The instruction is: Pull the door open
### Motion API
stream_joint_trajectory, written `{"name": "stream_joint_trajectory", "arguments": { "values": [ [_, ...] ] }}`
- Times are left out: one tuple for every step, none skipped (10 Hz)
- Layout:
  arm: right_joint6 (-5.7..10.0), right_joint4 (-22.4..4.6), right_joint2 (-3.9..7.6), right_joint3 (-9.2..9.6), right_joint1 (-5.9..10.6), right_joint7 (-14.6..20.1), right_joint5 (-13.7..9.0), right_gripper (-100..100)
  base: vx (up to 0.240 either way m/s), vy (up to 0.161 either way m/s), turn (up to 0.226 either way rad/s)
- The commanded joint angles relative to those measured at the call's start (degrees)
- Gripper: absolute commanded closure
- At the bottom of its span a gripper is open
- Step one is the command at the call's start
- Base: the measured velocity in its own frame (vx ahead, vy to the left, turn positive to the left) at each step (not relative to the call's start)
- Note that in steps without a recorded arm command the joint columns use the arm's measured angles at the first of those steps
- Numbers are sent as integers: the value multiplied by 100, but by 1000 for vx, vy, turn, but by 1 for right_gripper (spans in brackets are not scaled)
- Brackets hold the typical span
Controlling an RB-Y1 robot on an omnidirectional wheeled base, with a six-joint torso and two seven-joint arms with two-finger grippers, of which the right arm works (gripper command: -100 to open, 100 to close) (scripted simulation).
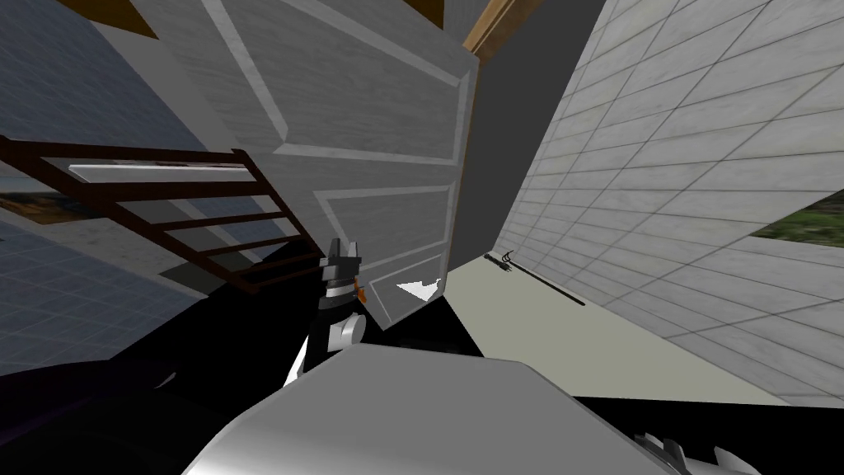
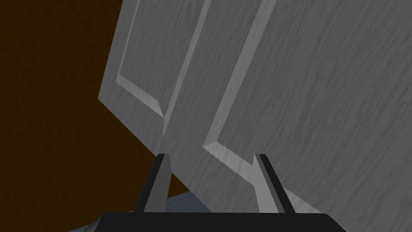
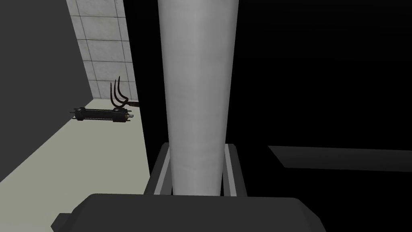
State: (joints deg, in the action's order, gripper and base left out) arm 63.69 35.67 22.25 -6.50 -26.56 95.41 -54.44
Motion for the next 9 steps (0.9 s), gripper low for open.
{"name": "stream_joint_trajectory", "arguments": {
  "values": [
    [2,6,-8,9,6,-4,6,100,-14,7,19],
    [2,6,-8,9,6,-4,6,100,-8,6,7],
    [2,6,-8,9,6,-4,6,100,0,0,0],
    [2,6,-8,9,6,-4,6,100,0,0,0],
    [25,26,4,66,-19,27,51,100,-82,68,44],
    [51,44,14,113,-40,55,88,100,-131,117,47],
    [67,55,20,141,-53,71,111,100,-128,125,28],
    [101,78,33,201,-80,106,159,100,-139,145,20],
    [138,104,46,267,-109,144,212,100,-159,127,29]
  ]
}}
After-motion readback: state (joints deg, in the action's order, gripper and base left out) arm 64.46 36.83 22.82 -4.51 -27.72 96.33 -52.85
